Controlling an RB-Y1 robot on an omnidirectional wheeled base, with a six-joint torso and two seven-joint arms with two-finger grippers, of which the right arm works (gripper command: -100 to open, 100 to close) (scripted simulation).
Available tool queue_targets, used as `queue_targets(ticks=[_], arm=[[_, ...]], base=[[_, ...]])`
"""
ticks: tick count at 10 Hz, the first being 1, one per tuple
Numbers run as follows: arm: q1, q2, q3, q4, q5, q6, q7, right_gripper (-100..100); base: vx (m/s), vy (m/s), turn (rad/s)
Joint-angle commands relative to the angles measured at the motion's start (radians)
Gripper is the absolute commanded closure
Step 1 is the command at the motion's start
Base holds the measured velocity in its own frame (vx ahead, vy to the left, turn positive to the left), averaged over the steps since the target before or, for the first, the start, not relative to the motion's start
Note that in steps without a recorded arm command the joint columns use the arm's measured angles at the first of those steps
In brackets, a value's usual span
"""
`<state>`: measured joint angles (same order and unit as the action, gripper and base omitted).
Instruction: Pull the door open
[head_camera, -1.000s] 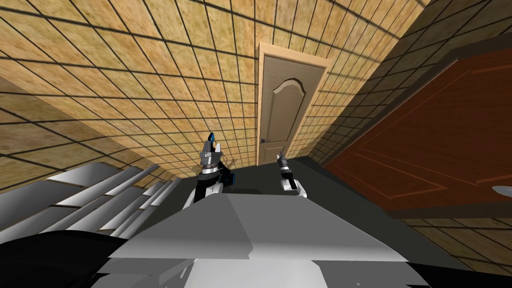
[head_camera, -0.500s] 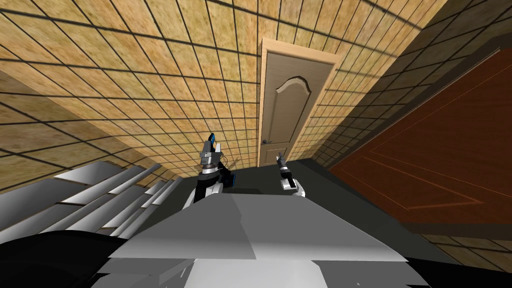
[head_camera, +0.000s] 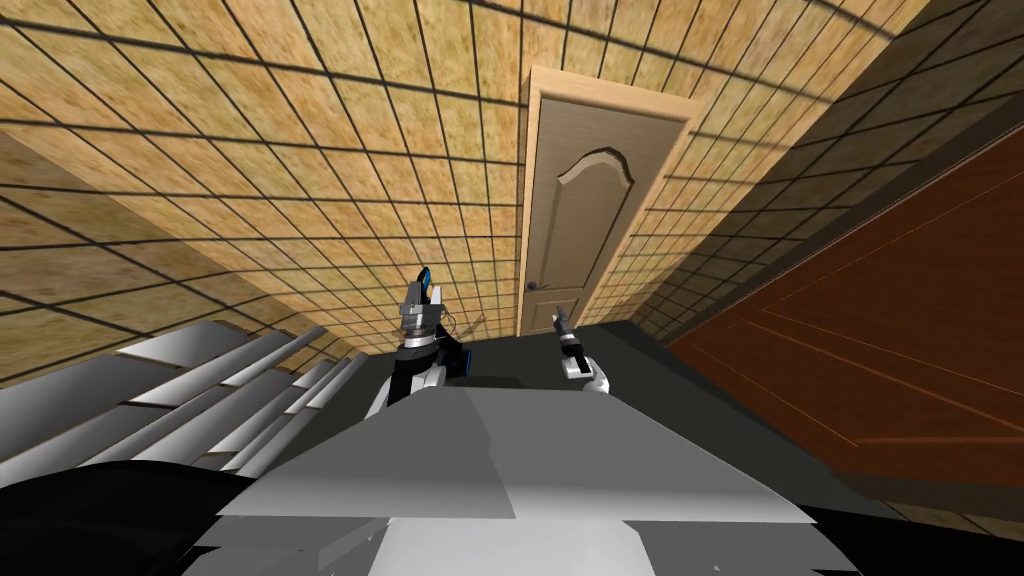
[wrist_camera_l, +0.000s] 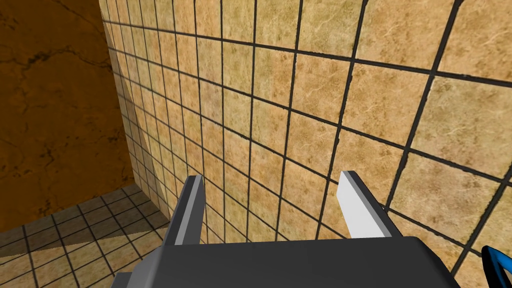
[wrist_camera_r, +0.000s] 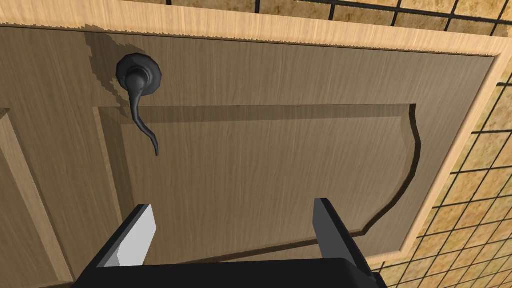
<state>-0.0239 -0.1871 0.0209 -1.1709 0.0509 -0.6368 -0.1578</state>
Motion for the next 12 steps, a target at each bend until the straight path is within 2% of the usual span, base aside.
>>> queue_targets(ticks=[1, 6, 12], arm=[[-0.011, 0.000, 0.000, 0.029, 0.000, -0.003, 0.001, -100], [-0.081, -0.019, -0.003, 0.187, -0.007, -0.028, -0.004, -100], [-0.154, -0.038, -0.006, 0.352, -0.014, -0.054, -0.010, -100]], base=[[0.074, 0.000, 0.020], [0.087, -0.015, 0.059], [0.098, -0.018, 0.053]])
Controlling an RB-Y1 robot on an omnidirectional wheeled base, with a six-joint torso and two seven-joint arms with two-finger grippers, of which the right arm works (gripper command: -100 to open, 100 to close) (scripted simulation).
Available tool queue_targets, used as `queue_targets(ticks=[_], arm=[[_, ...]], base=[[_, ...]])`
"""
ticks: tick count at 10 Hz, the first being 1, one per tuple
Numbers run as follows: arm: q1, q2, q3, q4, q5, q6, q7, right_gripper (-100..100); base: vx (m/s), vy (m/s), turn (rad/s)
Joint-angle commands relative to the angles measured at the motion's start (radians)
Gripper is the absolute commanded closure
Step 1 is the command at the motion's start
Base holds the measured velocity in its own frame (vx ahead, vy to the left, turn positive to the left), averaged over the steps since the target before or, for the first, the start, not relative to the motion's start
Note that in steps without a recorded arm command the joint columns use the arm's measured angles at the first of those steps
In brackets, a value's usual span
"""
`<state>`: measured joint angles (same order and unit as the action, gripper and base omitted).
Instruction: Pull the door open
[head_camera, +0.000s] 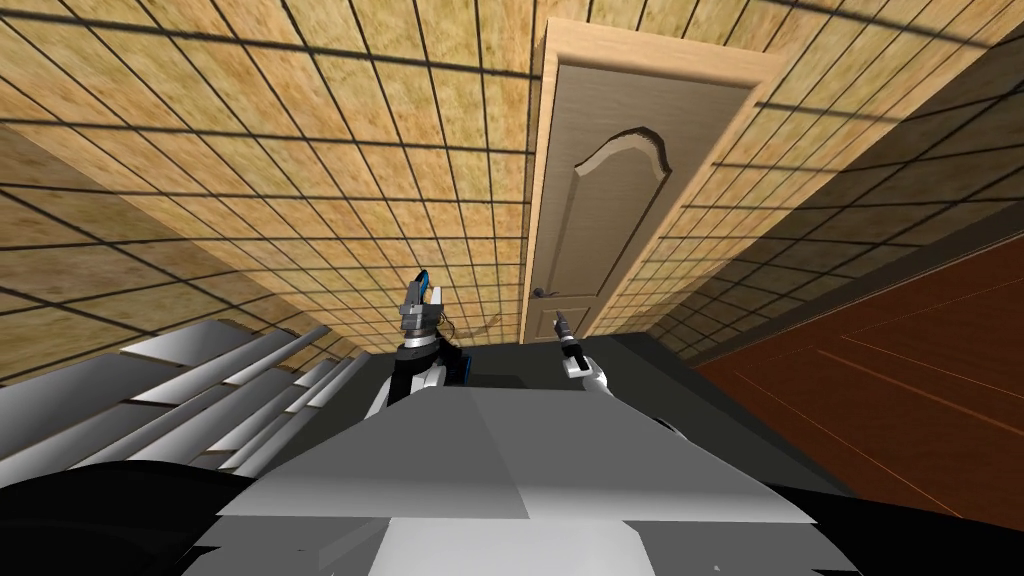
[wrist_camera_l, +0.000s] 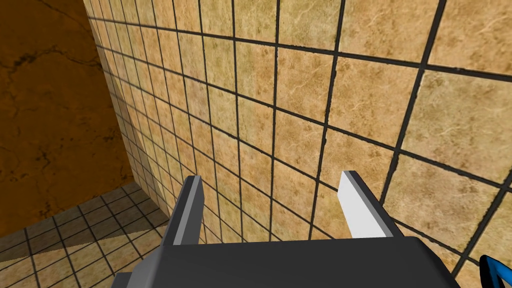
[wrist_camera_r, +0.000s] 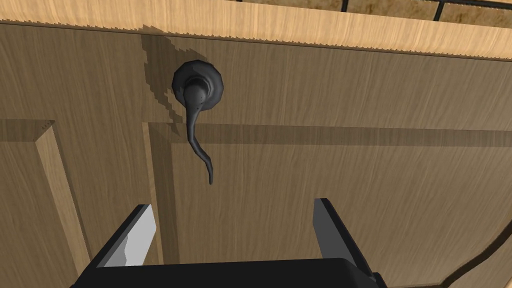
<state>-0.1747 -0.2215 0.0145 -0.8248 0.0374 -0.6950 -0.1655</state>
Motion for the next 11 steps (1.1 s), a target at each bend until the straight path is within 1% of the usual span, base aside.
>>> queue_targets(ticks=[1, 5, 6, 7, 8, 9, 10, 11], arm=[[-0.015, -0.006, 0.000, 0.031, -0.002, 0.000, -0.003, -100], [-0.054, -0.016, -0.002, 0.119, -0.005, -0.014, -0.006, -100], [-0.071, -0.021, -0.002, 0.158, -0.007, -0.020, -0.008, -100], [-0.078, -0.023, -0.003, 0.175, -0.008, -0.023, -0.008, -100], [-0.091, -0.026, -0.003, 0.202, -0.009, -0.027, -0.009, -100], [-0.097, -0.027, -0.003, 0.216, -0.010, -0.030, -0.010, -100], [-0.109, -0.030, -0.004, 0.244, -0.011, -0.034, -0.011, -100], [-0.115, -0.032, -0.004, 0.257, -0.011, -0.036, -0.011, -100]], base=[[0.106, -0.001, 0.048], [0.085, -0.015, 0.043], [0.113, -0.037, 0.051], [0.134, -0.031, 0.063], [0.120, -0.019, 0.052], [0.095, -0.033, 0.026], [0.101, -0.028, 0.049], [0.100, -0.028, 0.039]])
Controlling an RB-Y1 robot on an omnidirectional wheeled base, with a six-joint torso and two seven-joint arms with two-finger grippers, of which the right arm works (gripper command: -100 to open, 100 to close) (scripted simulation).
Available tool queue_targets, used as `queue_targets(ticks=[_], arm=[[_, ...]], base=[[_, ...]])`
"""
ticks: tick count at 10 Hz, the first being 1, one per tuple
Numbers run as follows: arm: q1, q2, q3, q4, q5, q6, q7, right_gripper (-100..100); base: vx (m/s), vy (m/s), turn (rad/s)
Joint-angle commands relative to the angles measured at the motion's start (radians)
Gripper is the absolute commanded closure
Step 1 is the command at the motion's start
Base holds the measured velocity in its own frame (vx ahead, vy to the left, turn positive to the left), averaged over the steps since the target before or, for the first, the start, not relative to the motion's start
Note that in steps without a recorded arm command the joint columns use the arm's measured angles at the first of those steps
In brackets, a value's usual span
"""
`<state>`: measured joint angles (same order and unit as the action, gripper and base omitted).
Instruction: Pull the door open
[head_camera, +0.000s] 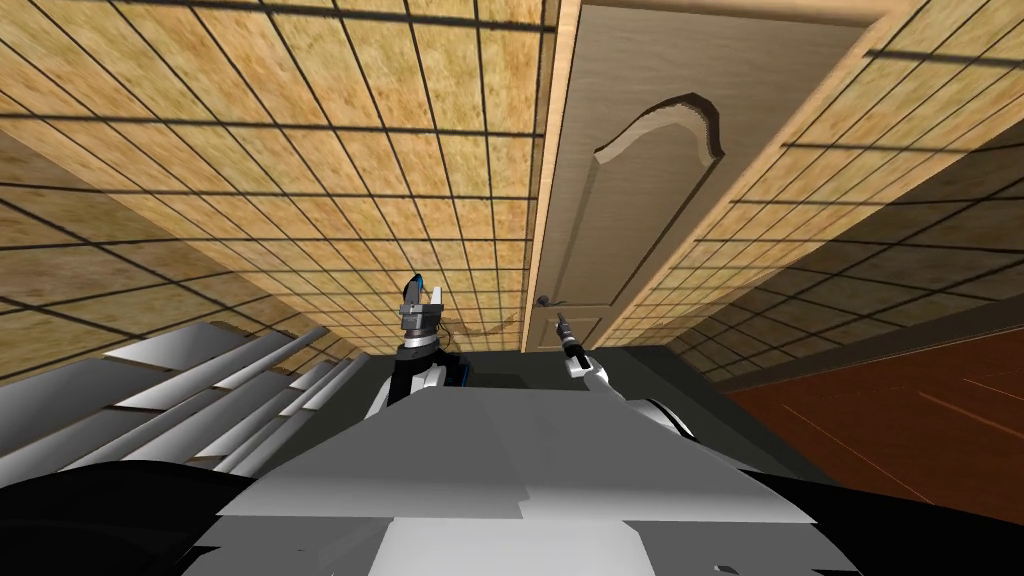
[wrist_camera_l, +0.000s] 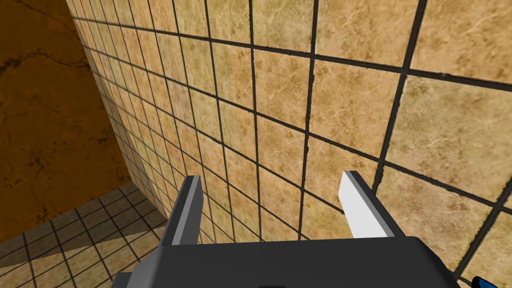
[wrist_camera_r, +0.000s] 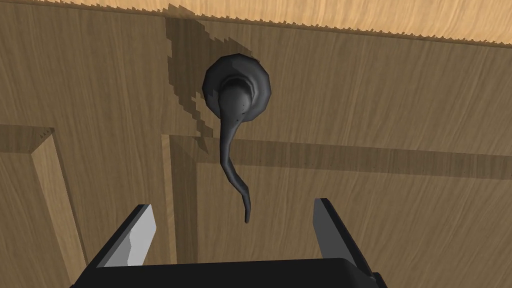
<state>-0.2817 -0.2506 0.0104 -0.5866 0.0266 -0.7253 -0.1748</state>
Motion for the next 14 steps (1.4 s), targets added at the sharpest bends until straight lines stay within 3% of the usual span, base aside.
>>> queue_targets(ticks=[1, 2, 4, 5, 7, 8, 9, 10, 11, 12, 14], arm=[[0.000, 0.000, 0.000, 0.000, 0.000, 0.000, 0.000, -100], [0.012, -0.023, -0.009, 0.010, -0.007, -0.013, -0.015, -100], [0.017, -0.032, -0.013, 0.014, -0.010, -0.018, -0.021, -100], [0.033, -0.062, -0.025, 0.026, -0.020, -0.037, -0.041, -100], [0.039, -0.073, -0.029, 0.031, -0.023, -0.044, -0.049, -100], [0.058, -0.107, -0.042, 0.045, -0.034, -0.064, -0.071, -100], [0.069, -0.128, -0.051, 0.053, -0.040, -0.076, -0.085, -100], [0.069, -0.128, -0.051, 0.030, -0.040, -0.076, -0.085, -100], [0.069, -0.128, -0.051, 0.053, -0.040, -0.076, -0.085, -100], [0.086, -0.158, -0.063, 0.066, -0.049, -0.095, -0.105, -100], [0.089, -0.165, -0.065, 0.093, -0.052, -0.099, -0.110, -100]], base=[[0.042, -0.015, 0.008], [0.118, 0.028, 0.181], [0.143, 0.066, 0.064], [0.136, 0.056, 0.190], [0.142, 0.063, 0.097], [0.137, 0.062, 0.213], [0.208, 0.075, 0.260], [0.141, 0.038, 0.041], [0.046, 0.006, -0.023], [0.128, -0.005, 0.178], [0.148, 0.009, 0.090]])
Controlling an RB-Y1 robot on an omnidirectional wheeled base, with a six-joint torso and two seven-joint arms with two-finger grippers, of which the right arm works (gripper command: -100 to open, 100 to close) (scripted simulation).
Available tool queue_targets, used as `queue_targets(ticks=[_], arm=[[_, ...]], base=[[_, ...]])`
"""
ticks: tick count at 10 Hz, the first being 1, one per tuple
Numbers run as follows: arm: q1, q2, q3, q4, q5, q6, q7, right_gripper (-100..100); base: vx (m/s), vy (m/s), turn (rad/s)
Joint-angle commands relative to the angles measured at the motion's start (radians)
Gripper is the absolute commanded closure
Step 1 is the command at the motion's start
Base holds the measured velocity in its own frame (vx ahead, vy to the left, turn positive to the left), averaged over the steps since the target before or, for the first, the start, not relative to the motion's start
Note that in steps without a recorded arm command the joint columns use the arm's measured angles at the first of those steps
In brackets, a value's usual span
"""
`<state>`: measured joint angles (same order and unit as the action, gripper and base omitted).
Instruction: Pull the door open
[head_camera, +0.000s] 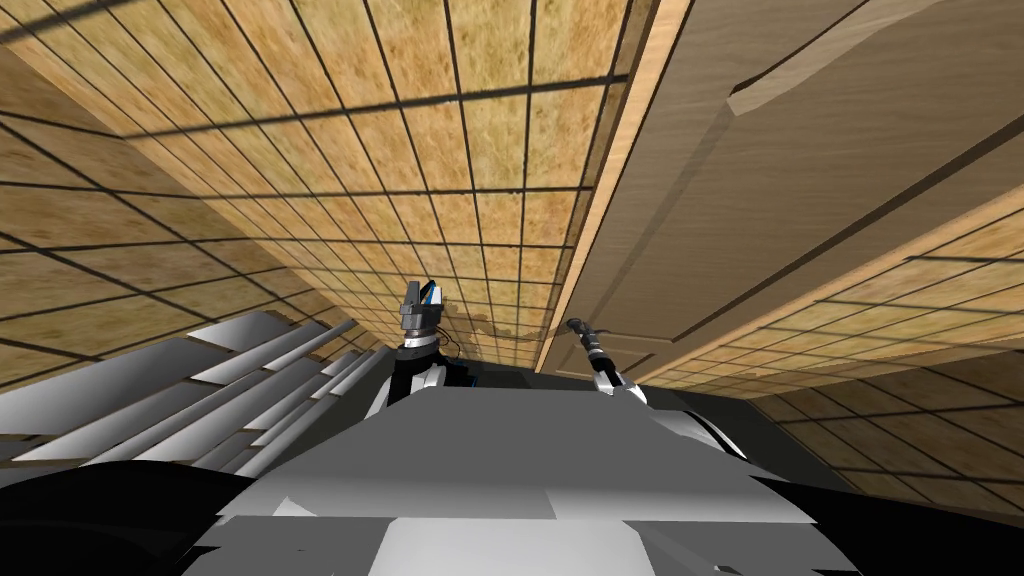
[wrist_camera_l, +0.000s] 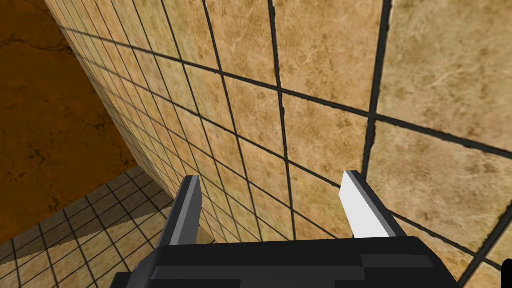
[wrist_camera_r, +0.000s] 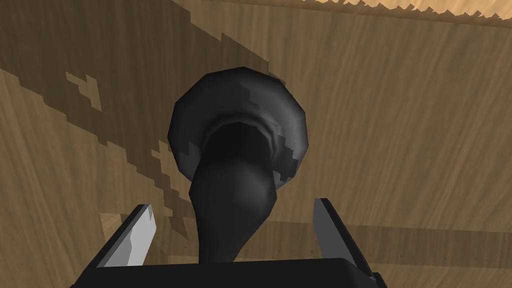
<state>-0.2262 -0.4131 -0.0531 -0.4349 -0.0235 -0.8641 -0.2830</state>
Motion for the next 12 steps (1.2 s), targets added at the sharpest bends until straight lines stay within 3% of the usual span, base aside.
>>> queue_targets(ticks=[1, 3, 5, 6, 11, 12], arm=[[0.034, -0.002, -0.002, -0.050, -0.001, 0.040, -0.002, -100], [0.034, -0.002, -0.002, -0.083, -0.001, 0.040, -0.002, -100], [0.027, -0.002, -0.002, -0.063, -0.001, 0.029, -0.001, -100], [0.027, -0.002, -0.002, -0.063, -0.001, 0.029, -0.001, 100], [0.027, -0.002, -0.002, -0.063, -0.001, 0.029, -0.001, 100], [0.035, -0.007, 0.014, -0.066, 0.009, 0.019, -0.019, 100]], base=[[0.046, 0.011, -0.027], [-0.008, 0.001, -0.001], [-0.009, -0.001, 0.003], [0.000, 0.000, 0.000], [0.000, 0.000, 0.000], [-0.118, -0.026, 0.048]])
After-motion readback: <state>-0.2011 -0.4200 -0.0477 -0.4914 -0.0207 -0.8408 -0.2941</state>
